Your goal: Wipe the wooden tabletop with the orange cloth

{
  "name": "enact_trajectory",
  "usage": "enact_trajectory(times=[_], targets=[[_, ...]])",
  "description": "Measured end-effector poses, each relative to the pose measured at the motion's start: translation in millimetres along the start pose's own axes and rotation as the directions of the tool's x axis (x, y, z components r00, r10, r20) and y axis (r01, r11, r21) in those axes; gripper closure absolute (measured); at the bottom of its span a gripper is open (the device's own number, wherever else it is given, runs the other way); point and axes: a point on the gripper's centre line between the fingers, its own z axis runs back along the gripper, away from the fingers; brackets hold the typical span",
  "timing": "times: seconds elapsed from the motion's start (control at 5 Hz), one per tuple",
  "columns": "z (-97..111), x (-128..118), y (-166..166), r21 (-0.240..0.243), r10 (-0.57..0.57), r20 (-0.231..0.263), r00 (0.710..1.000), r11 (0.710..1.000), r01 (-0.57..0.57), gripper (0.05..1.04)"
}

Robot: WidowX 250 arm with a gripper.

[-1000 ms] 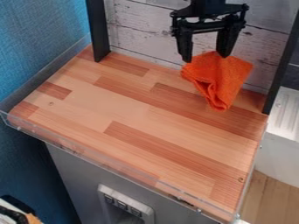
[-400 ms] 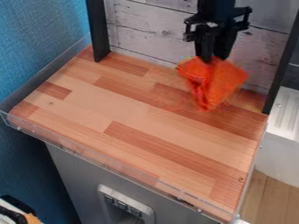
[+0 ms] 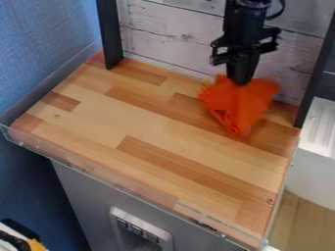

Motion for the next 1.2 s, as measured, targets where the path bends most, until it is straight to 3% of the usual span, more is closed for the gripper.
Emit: enact_trajectory(times=[0.4, 1.2], targets=[[-33, -13, -5, 0.020, -0.009, -0.031, 0.999, 1.000, 0.010, 1.020], [-62, -27, -3, -0.038, -0.045, -0.061, 0.997, 0.998, 0.043, 1.020]])
